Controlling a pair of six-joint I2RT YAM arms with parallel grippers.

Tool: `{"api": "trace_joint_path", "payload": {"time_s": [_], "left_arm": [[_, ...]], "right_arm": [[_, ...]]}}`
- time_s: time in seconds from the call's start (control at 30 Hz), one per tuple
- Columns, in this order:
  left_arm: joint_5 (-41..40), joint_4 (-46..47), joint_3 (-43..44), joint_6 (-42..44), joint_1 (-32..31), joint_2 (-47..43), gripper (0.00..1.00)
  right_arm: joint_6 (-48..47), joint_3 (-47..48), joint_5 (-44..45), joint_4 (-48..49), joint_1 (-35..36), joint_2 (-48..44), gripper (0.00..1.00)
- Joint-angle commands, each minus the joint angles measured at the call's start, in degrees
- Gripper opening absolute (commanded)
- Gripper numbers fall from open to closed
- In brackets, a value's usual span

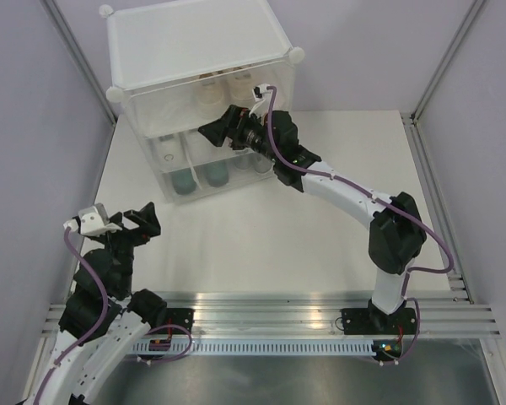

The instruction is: Place and organize the shoes in the shoe cabinet

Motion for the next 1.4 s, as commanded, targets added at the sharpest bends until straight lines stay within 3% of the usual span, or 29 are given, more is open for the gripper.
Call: {"api": "trace_joint_path", "payload": {"time_s": [0.0,0.3,0.43,0.67,1.03,1.17,1.37], "left_arm": [[3.1,1.8,-0.3,2.4,0.3,2.3,0.93],[5.2,2.0,-0.4,2.8,0.3,4.6,0.93],[8.0,2.4,-0.5,3.7,0.3,7.0,0.93],[11.3,2.3,-0.3,4.1,0.4,11.1,0.93],[12.3,2.5,-0.4,4.4,0.7,12.9,0.93],[12.0,2.4,-0.4,4.4,0.9,13.2,0.93],[11.4,2.4,-0.5,4.3,0.9,12.9,0.93]], "right_arm": [[-4.4,4.8,9.6,-1.7,-0.7,3.1,0.98],[-5.3,9.4,11.2,-3.9,-2.8,8.1,0.98],[-8.1,4.4,10.3,-4.0,-3.0,5.4,0.98],[-19.0,-14.4,14.4,-8.6,-3.0,-14.0,0.98],[-21.9,-39.0,41.1,-25.1,-3.4,-41.8,0.98],[-20.1,-43.5,44.8,-26.6,-3.4,-49.3,0.98],[-17.9,-44.3,50.5,-28.4,-3.4,-52.0,0.98]]}}
